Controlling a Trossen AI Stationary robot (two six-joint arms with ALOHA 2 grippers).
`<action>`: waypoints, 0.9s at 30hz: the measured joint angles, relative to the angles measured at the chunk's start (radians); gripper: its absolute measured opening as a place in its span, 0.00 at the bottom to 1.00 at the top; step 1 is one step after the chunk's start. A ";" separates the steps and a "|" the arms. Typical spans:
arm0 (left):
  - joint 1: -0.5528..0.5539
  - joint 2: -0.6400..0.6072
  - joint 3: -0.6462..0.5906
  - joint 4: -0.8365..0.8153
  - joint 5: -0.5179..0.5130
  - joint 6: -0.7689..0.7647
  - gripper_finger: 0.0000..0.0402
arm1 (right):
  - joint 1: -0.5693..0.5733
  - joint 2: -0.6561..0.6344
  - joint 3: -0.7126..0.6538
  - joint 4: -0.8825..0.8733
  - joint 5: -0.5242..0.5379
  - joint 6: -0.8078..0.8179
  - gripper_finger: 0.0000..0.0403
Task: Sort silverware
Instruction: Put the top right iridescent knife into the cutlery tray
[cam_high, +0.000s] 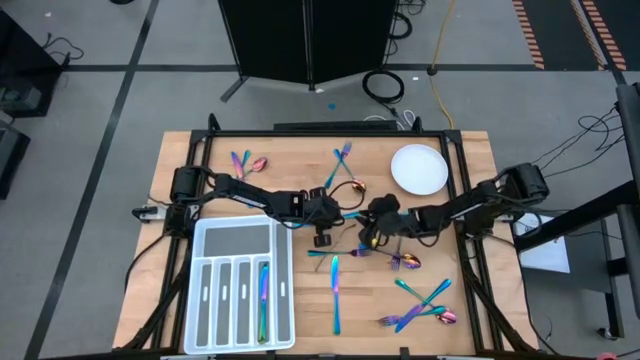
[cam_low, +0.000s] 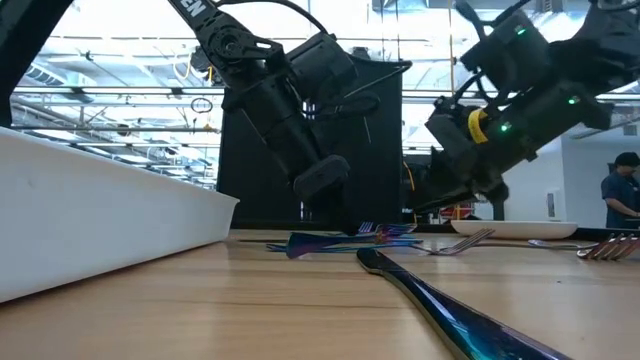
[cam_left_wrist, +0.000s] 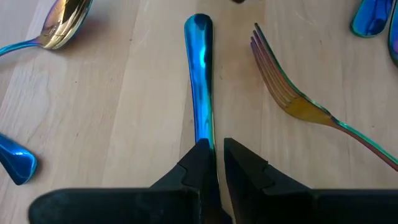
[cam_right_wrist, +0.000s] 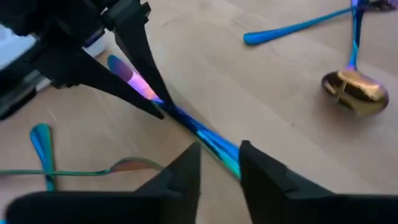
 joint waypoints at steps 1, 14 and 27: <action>0.000 0.000 0.000 -0.002 0.000 0.003 0.12 | -0.010 0.000 0.000 0.004 -0.002 -0.027 0.28; 0.003 -0.098 0.003 -0.064 0.022 0.053 0.14 | -0.056 0.000 -0.026 0.048 -0.041 -0.067 0.13; 0.056 -0.087 -0.028 -0.011 0.082 0.043 0.40 | -0.078 0.103 -0.034 0.077 -0.039 0.043 0.00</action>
